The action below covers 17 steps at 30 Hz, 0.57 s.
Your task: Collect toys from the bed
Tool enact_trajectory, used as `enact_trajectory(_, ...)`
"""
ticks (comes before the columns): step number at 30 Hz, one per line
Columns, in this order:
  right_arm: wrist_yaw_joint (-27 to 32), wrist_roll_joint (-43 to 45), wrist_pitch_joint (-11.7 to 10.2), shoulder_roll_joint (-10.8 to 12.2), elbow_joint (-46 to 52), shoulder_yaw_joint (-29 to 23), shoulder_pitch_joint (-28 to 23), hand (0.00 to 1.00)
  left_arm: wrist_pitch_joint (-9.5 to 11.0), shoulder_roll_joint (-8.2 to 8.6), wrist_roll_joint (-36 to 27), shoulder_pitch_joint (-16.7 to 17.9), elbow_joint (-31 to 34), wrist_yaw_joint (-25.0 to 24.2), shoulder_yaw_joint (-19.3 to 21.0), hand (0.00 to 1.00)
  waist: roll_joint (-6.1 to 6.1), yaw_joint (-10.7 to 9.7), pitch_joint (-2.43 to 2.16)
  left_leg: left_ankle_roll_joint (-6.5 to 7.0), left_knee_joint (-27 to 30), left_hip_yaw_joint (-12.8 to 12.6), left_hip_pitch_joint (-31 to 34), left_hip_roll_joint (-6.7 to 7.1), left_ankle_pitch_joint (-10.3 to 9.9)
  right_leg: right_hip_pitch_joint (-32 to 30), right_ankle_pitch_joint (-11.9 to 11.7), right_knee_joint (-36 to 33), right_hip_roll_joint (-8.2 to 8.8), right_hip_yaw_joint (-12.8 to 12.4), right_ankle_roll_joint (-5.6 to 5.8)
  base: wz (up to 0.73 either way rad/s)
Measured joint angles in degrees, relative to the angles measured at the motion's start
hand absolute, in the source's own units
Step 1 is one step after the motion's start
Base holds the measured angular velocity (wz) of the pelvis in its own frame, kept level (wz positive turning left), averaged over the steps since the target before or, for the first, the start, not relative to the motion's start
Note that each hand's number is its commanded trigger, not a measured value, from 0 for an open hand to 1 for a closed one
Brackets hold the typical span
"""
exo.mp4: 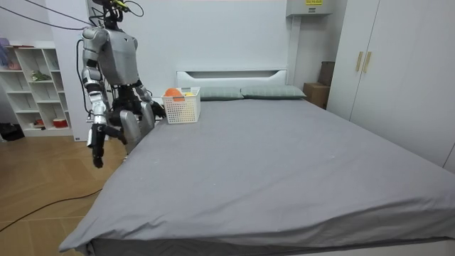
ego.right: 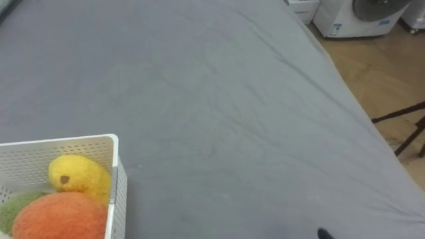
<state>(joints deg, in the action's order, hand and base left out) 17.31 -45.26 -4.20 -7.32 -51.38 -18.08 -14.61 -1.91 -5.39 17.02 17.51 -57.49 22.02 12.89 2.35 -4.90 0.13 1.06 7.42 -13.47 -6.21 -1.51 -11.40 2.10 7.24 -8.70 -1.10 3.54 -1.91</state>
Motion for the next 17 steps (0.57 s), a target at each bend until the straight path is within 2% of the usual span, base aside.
enact_trajectory(4,-1.7,1.1,0.3,-0.2,-11.1,-1.2,0.0,0.0,0.0,0.0,0.0,0.4,-0.4,-0.4,0.2,0.0,-0.04,-0.4,0.02,-0.06,0.0,0.4,-0.4,0.05,-0.2,-0.3,0.9,-0.4,0.05,-0.1,0.2,0.0)
enact_trajectory(7,-4.5,3.0,2.0,-0.2,-17.2,-1.0,0.0,0.0,-0.3,-0.22,0.2,0.3,-0.4,-2.0,0.5,0.0,-0.33,-0.3,-0.02,-0.07,0.1,1.1,-0.5,0.18,-0.3,-0.2,1.1,-1.1,0.24,0.4,0.09,0.07)
enact_trajectory(8,-6.1,4.1,2.8,-0.2,-19.2,-0.8,0.0,0.0,-0.3,-0.28,1.0,0.3,-0.4,-2.8,0.8,0.0,-0.18,0.2,-0.3,-0.07,0.1,1.1,-0.5,0.14,-0.3,-0.2,1.1,-1.1,0.24,0.3,0.1,0.05)
enact_trajectory(12,-10.9,11.1,5.2,-0.2,-25.0,3.8,1.1,0.0,-0.8,-0.54,2.9,0.3,-0.4,-4.1,1.5,0.0,-0.52,0.7,-0.5,-0.07,0.4,1.2,-0.7,0.17,-0.3,0.0,1.1,-1.0,0.2,0.5,0.07,0.0)
enact_trajectory(14,-13.4,16.9,6.7,-0.2,-26.7,5.8,1.9,0.0,-1.4,-0.34,3.8,0.3,-0.4,-4.1,1.5,0.0,-0.67,0.8,-0.45,-0.07,0.3,1.2,-1.2,0.17,-0.3,0.4,1.1,-1.0,0.08,0.7,0.05,0.0)
enact_trajectory(17,-14.5,23.4,7.8,-0.2,-26.7,7.9,3.2,0.0,-2.0,-0.27,3.9,0.1,-0.4,-4.1,1.3,0.0,-0.87,0.9,-0.38,-0.06,0.2,1.3,-1.7,0.1,-0.4,1.0,1.2,-1.0,0.2,1.2,0.01,0.0)
